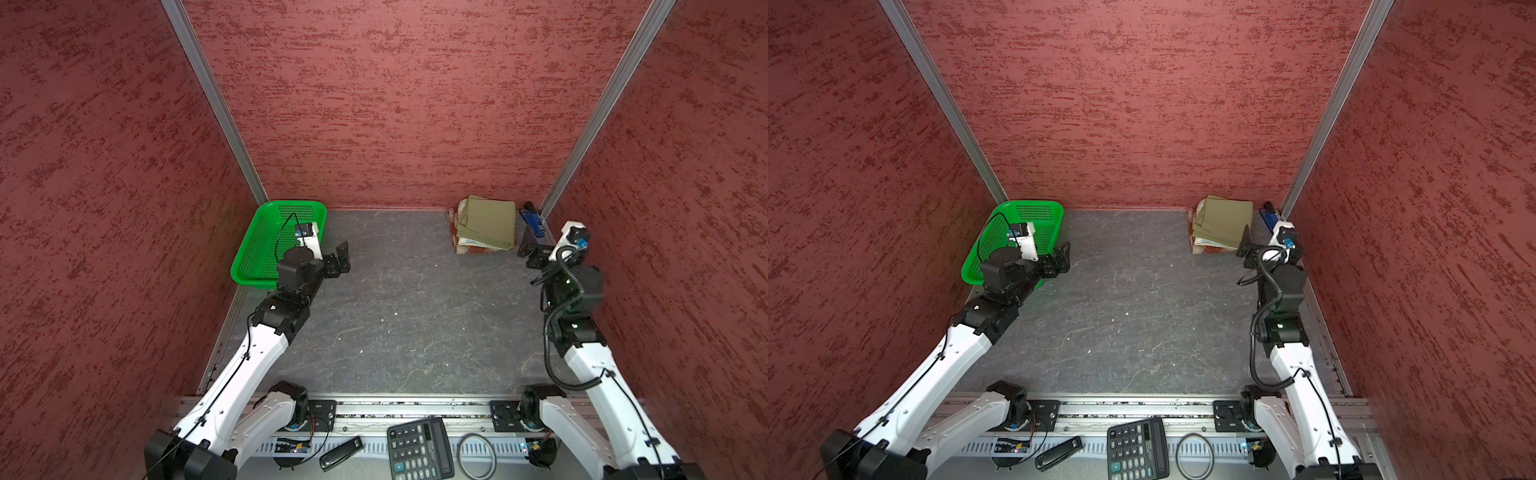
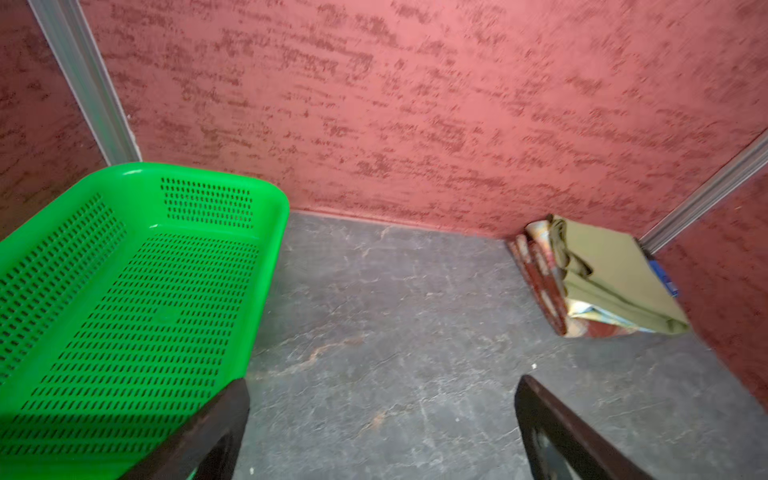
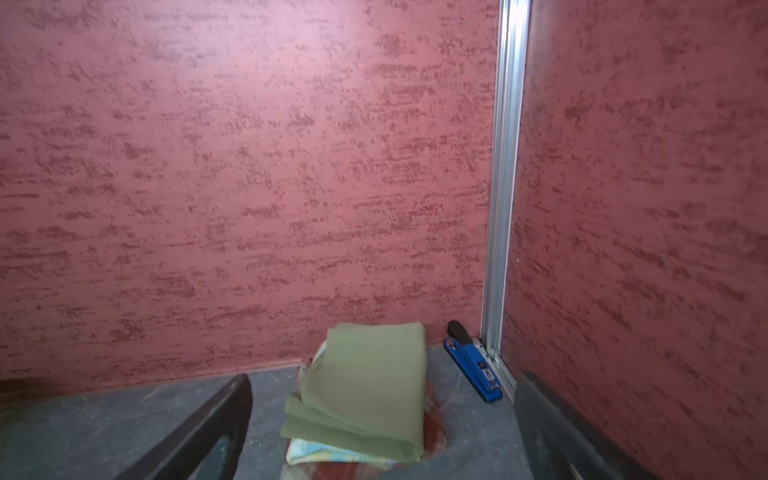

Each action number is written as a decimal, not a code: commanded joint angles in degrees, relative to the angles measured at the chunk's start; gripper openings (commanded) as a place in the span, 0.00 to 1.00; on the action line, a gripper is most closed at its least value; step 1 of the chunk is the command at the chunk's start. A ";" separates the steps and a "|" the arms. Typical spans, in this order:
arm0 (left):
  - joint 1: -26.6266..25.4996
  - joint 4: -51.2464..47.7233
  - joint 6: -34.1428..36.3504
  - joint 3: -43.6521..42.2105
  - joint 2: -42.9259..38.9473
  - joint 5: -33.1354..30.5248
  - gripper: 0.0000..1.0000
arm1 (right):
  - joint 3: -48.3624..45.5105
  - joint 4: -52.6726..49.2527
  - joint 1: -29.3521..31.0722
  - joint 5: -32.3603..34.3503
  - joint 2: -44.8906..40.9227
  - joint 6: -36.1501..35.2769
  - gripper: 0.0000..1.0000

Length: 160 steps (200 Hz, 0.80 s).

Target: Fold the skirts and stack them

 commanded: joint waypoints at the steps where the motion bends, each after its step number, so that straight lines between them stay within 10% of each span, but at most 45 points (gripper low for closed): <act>1: 6.12 6.29 3.97 -3.02 1.51 5.21 1.00 | -7.39 1.23 0.25 3.43 -1.82 3.60 0.99; 160: 18.27 59.18 9.26 -26.53 27.54 9.85 1.00 | -26.79 43.32 0.17 10.50 23.31 1.33 0.99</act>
